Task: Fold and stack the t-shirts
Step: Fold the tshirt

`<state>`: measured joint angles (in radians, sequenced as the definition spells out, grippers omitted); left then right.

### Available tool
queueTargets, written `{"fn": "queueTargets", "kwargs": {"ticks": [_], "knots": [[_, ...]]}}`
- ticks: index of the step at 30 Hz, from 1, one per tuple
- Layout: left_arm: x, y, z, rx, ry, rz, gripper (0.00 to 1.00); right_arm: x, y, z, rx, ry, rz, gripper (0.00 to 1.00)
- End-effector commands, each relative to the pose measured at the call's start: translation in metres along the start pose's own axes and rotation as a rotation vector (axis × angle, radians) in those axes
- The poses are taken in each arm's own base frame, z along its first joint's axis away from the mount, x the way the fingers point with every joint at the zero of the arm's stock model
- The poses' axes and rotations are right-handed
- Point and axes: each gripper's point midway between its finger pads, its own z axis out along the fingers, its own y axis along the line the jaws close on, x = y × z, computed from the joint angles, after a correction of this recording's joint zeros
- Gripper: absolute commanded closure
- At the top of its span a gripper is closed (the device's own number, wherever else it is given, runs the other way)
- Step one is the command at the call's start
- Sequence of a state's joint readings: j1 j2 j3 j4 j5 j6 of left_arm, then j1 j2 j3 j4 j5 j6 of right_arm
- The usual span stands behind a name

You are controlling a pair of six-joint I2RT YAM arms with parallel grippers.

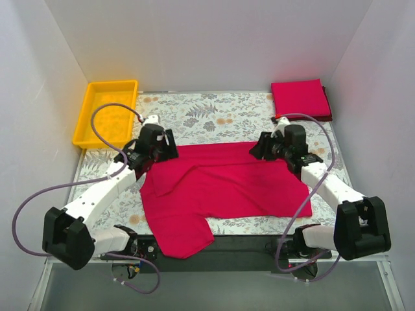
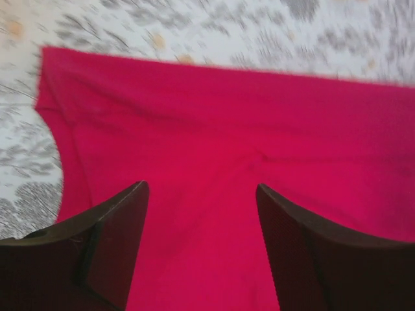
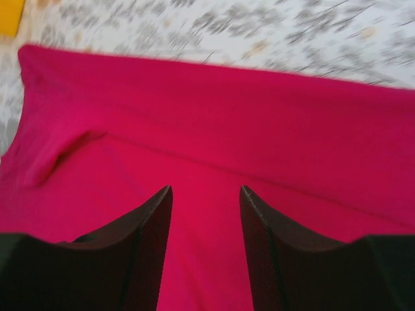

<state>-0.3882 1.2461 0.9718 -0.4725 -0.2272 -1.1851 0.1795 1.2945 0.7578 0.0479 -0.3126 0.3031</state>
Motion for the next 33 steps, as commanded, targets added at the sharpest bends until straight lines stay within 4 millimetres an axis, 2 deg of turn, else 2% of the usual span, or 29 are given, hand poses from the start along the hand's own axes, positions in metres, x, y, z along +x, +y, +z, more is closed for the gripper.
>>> {"fn": "queueTargets", "kwargs": {"ticks": [1, 2, 3, 4, 7, 8, 11, 12, 15, 18, 24, 33], "knots": [[0.044, -0.004, -0.017, 0.009, 0.061, 0.174, 0.36, 0.037, 0.037, -0.005, -0.034, 0.065, -0.102, 0.48], [0.058, -0.016, -0.021, 0.041, 0.08, 0.222, 0.4, 0.043, 0.046, -0.006, -0.053, 0.075, -0.113, 0.48], [0.068, -0.017, -0.022, 0.044, 0.092, 0.25, 0.44, 0.052, 0.053, -0.006, -0.064, 0.089, -0.127, 0.48], [0.079, -0.027, -0.026, 0.061, 0.099, 0.297, 0.47, 0.062, 0.069, -0.007, -0.101, 0.107, -0.158, 0.48], [0.1, -0.04, -0.029, 0.069, 0.104, 0.377, 0.51, 0.087, 0.082, -0.011, -0.126, 0.148, -0.173, 0.48], [0.109, -0.041, -0.024, 0.053, 0.122, 0.405, 0.52, 0.093, 0.083, -0.011, -0.128, 0.152, -0.17, 0.48], [0.131, -0.045, -0.017, 0.028, 0.158, 0.469, 0.61, 0.107, 0.085, -0.014, -0.149, 0.157, -0.156, 0.49], [0.137, -0.045, -0.014, 0.025, 0.173, 0.484, 0.73, 0.108, 0.085, -0.016, -0.154, 0.155, -0.155, 0.49], [0.147, -0.034, 0.003, -0.052, 0.197, 0.564, 0.86, 0.115, 0.084, -0.016, -0.156, 0.166, -0.164, 0.49], [0.144, -0.028, 0.014, -0.127, 0.194, 0.639, 0.89, 0.117, 0.085, -0.017, -0.161, 0.163, -0.17, 0.49], [0.141, -0.031, 0.029, -0.151, 0.174, 0.716, 0.91, 0.122, 0.085, -0.016, -0.173, 0.164, -0.167, 0.49], [0.12, -0.014, 0.044, -0.244, 0.132, 0.694, 0.91, 0.121, 0.093, -0.014, -0.2, 0.154, -0.184, 0.49]]}}
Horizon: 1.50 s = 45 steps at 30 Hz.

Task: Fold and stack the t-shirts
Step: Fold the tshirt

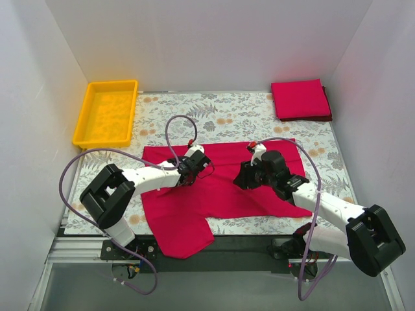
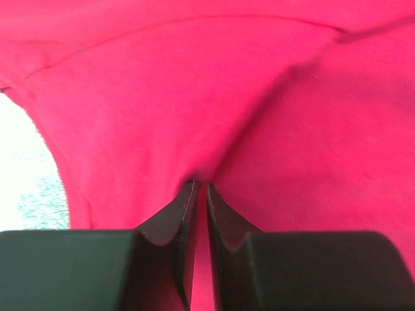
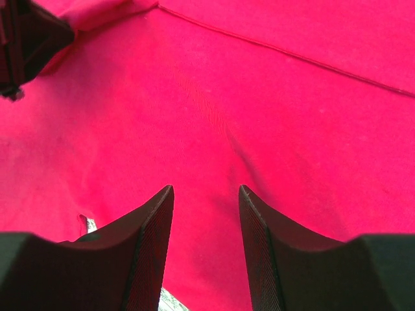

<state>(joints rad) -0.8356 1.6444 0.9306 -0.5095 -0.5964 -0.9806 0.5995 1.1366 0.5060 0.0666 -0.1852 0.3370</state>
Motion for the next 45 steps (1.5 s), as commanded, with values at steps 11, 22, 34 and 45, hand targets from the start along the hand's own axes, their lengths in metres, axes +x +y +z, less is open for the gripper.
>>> {"fn": "queueTargets", "kwargs": {"ticks": [11, 22, 34, 45], "knots": [[-0.041, 0.041, 0.013, -0.121, -0.077, -0.098, 0.9, -0.021, 0.035, 0.015, -0.11, -0.052, -0.118, 0.49], [-0.041, 0.055, 0.039, -0.089, -0.015, -0.178, 0.89, -0.036, 0.103, 0.071, -0.183, -0.052, -0.43, 0.49], [-0.058, 0.115, 0.022, -0.11, -0.08, -0.468, 0.89, -0.023, 0.136, 0.133, -0.256, 0.004, -0.544, 0.55], [-0.06, 0.185, -0.002, -0.156, -0.193, -0.798, 0.86, -0.03, 0.156, 0.17, -0.276, 0.001, -0.564, 0.55]]}}
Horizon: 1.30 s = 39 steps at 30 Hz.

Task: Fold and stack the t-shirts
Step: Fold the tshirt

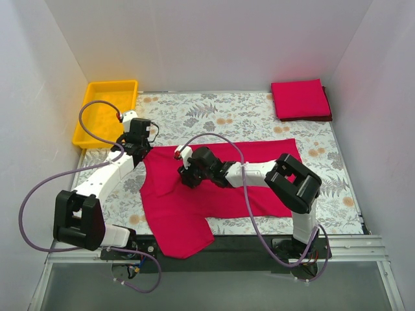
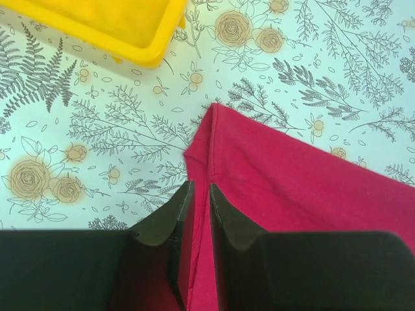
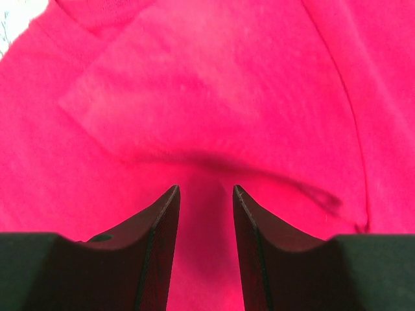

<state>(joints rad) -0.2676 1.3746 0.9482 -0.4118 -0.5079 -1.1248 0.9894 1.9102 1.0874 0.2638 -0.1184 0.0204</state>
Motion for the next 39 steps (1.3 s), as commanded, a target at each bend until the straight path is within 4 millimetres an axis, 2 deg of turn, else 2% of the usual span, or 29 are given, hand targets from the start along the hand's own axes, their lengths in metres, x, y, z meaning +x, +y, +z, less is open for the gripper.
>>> {"fn": "queueTargets", "kwargs": {"ticks": [1, 11, 17, 22, 23, 24, 27, 28, 30, 34, 39], "knots": [[-0.005, -0.002, -0.005, 0.031, -0.02, -0.065, 0.85, -0.036, 0.002, 0.008, -0.009, -0.087, -0.037, 0.55], [-0.002, -0.005, -0.005, 0.053, -0.001, -0.061, 0.86, -0.039, -0.001, 0.032, -0.01, -0.056, -0.032, 0.54], [0.002, -0.006, -0.007, 0.064, 0.008, -0.055, 0.84, -0.043, -0.012, 0.042, 0.03, -0.041, -0.058, 0.53], [0.006, -0.008, -0.022, 0.12, 0.024, -0.106, 0.75, -0.042, -0.019, 0.045, 0.045, -0.03, -0.044, 0.53], [0.009, -0.008, -0.025, 0.137, 0.034, -0.115, 0.68, -0.046, -0.022, 0.044, 0.054, -0.036, -0.041, 0.53], [0.021, -0.013, -0.029, 0.177, 0.073, -0.128, 0.65, -0.048, -0.025, 0.043, 0.059, -0.041, -0.038, 0.53], [0.035, -0.018, -0.042, 0.245, 0.124, -0.156, 0.54, -0.056, -0.032, 0.041, 0.068, -0.05, -0.031, 0.53], [0.048, -0.022, -0.047, 0.286, 0.166, -0.156, 0.52, -0.056, -0.035, 0.042, 0.07, -0.049, -0.028, 0.53], [0.058, -0.024, -0.055, 0.328, 0.196, -0.162, 0.46, -0.056, -0.04, 0.042, 0.061, -0.048, -0.016, 0.53], [0.09, -0.03, -0.061, 0.39, 0.297, -0.124, 0.42, -0.053, -0.047, 0.045, 0.048, -0.037, 0.005, 0.53], [0.115, -0.038, -0.06, 0.405, 0.367, -0.037, 0.41, -0.053, -0.04, 0.046, -0.029, -0.037, 0.061, 0.54]]}}
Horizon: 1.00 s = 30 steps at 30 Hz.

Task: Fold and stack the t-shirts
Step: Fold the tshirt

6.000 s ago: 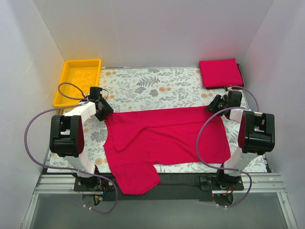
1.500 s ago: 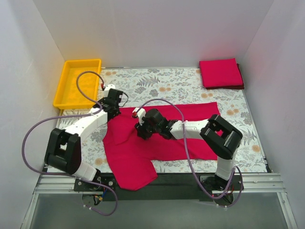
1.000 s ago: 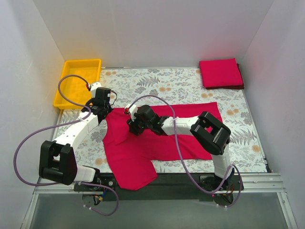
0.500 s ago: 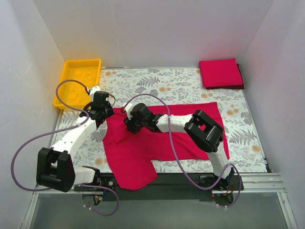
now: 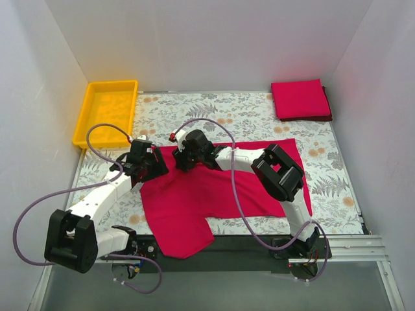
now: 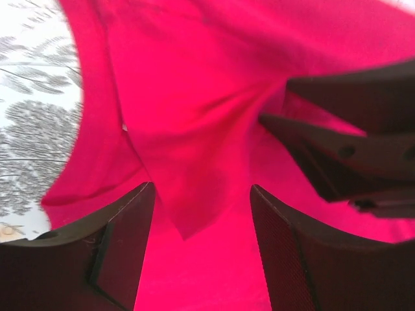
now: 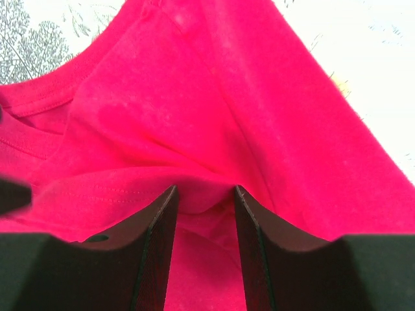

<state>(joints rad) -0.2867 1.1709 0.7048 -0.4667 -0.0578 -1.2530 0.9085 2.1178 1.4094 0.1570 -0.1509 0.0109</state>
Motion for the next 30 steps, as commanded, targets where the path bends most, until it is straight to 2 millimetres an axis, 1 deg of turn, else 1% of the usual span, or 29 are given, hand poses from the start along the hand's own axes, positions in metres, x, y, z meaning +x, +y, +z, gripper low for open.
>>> {"fn": "queueTargets", "kwargs": {"ticks": [1, 4, 7, 8, 9, 10, 11, 14, 15, 16, 18, 21, 22, 23, 25, 26, 27, 28, 30], "knots": [[0.02, -0.011, 0.004, 0.039, 0.077, 0.058, 0.4, -0.011, 0.01, 0.003, -0.071, -0.018, 0.029, 0.54], [0.025, -0.015, 0.008, 0.033, 0.094, 0.114, 0.39, -0.011, 0.008, 0.003, -0.082, -0.015, 0.041, 0.54], [0.02, -0.023, 0.007, 0.034, 0.074, 0.159, 0.36, -0.011, 0.01, 0.004, -0.106, -0.012, 0.052, 0.54], [0.022, -0.026, 0.006, 0.038, 0.074, 0.182, 0.36, -0.011, 0.009, 0.005, -0.105, -0.009, 0.055, 0.54], [0.017, -0.028, 0.006, 0.028, 0.056, 0.193, 0.35, -0.012, 0.009, 0.005, -0.105, -0.011, 0.056, 0.54], [0.017, -0.029, 0.007, 0.022, 0.052, 0.214, 0.35, -0.01, 0.008, 0.006, -0.102, -0.008, 0.059, 0.54], [0.022, -0.032, 0.009, 0.014, 0.06, 0.235, 0.35, -0.01, 0.008, 0.006, -0.104, -0.008, 0.06, 0.54], [0.024, -0.028, 0.015, -0.039, 0.061, 0.263, 0.35, -0.008, 0.008, 0.007, -0.108, -0.002, 0.067, 0.54], [0.029, -0.023, 0.021, -0.069, 0.083, 0.271, 0.36, -0.007, 0.008, 0.008, -0.111, -0.001, 0.069, 0.54], [0.028, -0.023, 0.023, -0.085, 0.081, 0.275, 0.37, -0.007, 0.008, 0.008, -0.111, -0.001, 0.069, 0.54], [0.035, -0.015, 0.033, -0.13, 0.111, 0.288, 0.4, -0.007, 0.007, 0.007, -0.109, 0.001, 0.072, 0.54], [0.034, -0.012, 0.038, -0.165, 0.127, 0.301, 0.52, -0.006, 0.007, 0.007, -0.109, 0.002, 0.074, 0.54], [0.037, -0.009, 0.042, -0.183, 0.139, 0.303, 0.61, -0.007, 0.006, 0.006, -0.108, -0.001, 0.074, 0.54], [0.032, -0.009, 0.043, -0.201, 0.124, 0.303, 0.68, -0.007, 0.005, 0.005, -0.107, -0.002, 0.075, 0.54], [0.029, -0.005, 0.044, -0.229, 0.118, 0.303, 0.83, -0.009, 0.005, 0.003, -0.107, -0.004, 0.076, 0.54], [0.028, -0.004, 0.045, -0.234, 0.115, 0.303, 0.95, -0.009, 0.004, 0.001, -0.107, -0.006, 0.075, 0.54], [0.027, -0.003, 0.045, -0.237, 0.114, 0.293, 0.99, -0.008, 0.003, 0.0, -0.106, -0.005, 0.077, 0.54], [0.026, -0.003, 0.045, -0.235, 0.117, 0.286, 1.0, -0.011, 0.005, -0.003, -0.108, -0.01, 0.076, 0.54], [0.028, 0.001, 0.046, -0.235, 0.125, 0.267, 1.0, -0.009, 0.004, -0.005, -0.106, -0.008, 0.073, 0.54]]}}
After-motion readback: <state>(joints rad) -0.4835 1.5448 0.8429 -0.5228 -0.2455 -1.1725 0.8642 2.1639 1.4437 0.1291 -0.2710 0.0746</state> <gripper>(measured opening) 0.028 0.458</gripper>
